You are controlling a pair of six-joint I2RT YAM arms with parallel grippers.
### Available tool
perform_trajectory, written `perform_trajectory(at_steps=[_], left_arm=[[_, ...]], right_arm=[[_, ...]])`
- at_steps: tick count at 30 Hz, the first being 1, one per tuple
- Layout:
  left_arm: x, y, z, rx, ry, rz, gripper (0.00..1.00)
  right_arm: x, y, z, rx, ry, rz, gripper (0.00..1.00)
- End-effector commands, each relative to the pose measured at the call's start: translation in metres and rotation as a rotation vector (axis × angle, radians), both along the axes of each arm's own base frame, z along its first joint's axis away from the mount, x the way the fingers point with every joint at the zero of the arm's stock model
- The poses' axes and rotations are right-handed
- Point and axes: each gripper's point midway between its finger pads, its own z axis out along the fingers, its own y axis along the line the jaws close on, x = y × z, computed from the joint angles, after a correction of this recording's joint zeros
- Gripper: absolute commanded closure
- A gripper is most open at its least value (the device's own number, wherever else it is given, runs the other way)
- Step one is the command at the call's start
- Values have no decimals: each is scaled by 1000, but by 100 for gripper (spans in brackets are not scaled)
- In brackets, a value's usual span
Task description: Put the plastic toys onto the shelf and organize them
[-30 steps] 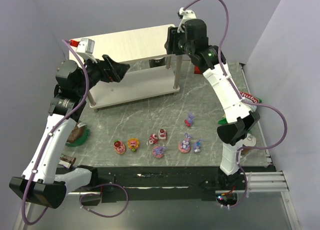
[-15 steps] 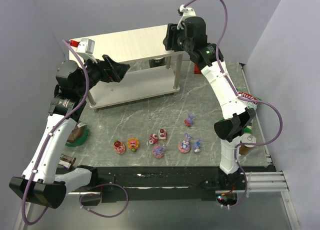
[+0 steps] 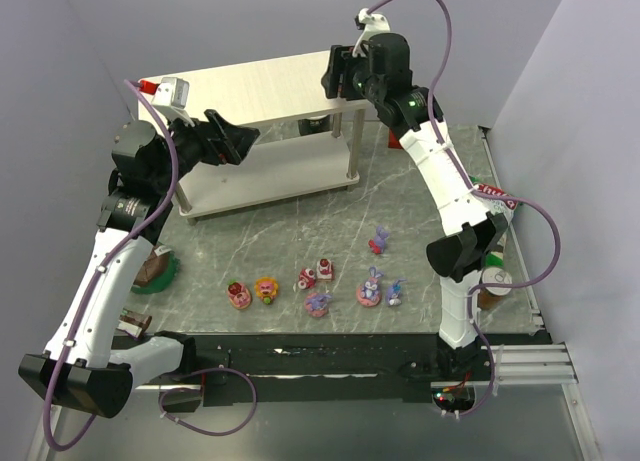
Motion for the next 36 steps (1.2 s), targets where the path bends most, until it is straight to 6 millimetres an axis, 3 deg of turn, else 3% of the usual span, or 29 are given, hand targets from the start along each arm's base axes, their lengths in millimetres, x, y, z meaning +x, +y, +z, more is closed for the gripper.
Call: perform_trajectory(at_steps=[1,8,18,31,36], left_arm=[[-1,1,12,-13,-40,11,4],[-2,3,14,-4,-53,20,4],[0,4,14,13,-57,28,4],[13,22,17,-31,-21,159,4],[10,20,14,-2,-46,135,4]], right_arm=[[2,-4,37,37,-111,0,27],[6,-2,35,46,-108,-6,24],[-3,-2,50,45,-153,20,0],[-34,-14,92,63,-241,40,0],[-48,-21,98,65,-234,39,0]])
